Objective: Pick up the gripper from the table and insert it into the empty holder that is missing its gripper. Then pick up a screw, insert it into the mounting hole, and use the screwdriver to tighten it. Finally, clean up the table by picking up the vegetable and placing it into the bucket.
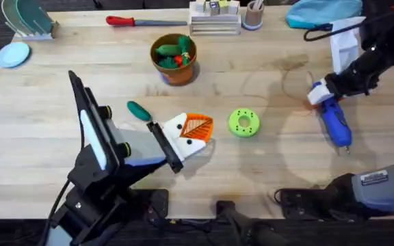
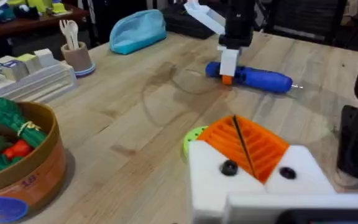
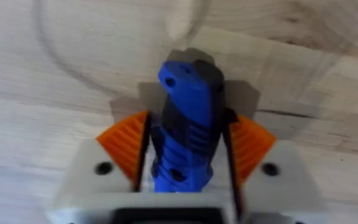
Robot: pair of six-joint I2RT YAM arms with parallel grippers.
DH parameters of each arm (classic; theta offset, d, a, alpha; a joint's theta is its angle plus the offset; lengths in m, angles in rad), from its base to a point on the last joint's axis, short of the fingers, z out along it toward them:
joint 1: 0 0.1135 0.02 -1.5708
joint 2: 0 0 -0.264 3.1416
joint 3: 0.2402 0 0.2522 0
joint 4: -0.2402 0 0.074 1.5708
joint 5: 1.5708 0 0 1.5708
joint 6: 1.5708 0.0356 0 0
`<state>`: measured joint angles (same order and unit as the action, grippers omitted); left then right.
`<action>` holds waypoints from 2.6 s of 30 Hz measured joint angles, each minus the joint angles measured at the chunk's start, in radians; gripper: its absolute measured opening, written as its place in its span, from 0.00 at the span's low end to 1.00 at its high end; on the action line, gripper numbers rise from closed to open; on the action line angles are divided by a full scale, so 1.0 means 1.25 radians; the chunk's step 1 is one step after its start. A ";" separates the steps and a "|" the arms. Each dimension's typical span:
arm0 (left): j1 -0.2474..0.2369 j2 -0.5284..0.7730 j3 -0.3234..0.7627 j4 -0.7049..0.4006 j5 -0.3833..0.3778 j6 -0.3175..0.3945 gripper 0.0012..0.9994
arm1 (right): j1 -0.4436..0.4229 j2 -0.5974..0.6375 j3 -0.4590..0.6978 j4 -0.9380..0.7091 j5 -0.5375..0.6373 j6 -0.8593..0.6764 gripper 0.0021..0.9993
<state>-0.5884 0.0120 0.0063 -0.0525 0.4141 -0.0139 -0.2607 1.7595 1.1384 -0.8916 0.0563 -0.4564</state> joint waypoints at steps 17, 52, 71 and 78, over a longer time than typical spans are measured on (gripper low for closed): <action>0.000 0.000 0.000 0.000 -0.003 0.000 0.01 | 0.019 -0.040 -0.028 0.003 -0.002 0.000 0.02; 0.000 0.000 0.000 0.000 -0.006 0.000 0.01 | 0.464 -0.606 -0.032 0.492 -0.246 0.305 0.02; 0.000 0.000 0.000 -0.001 -0.035 -0.044 0.01 | 0.855 -0.604 -0.182 0.894 -0.267 0.347 0.02; 0.000 0.000 0.000 -0.001 -0.036 -0.044 0.01 | 0.890 -0.604 -0.217 0.950 -0.268 0.348 0.02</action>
<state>-0.5884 0.0120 0.0063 -0.0540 0.3695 -0.0685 0.8522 1.0039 0.8668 0.2962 -0.2787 -0.0208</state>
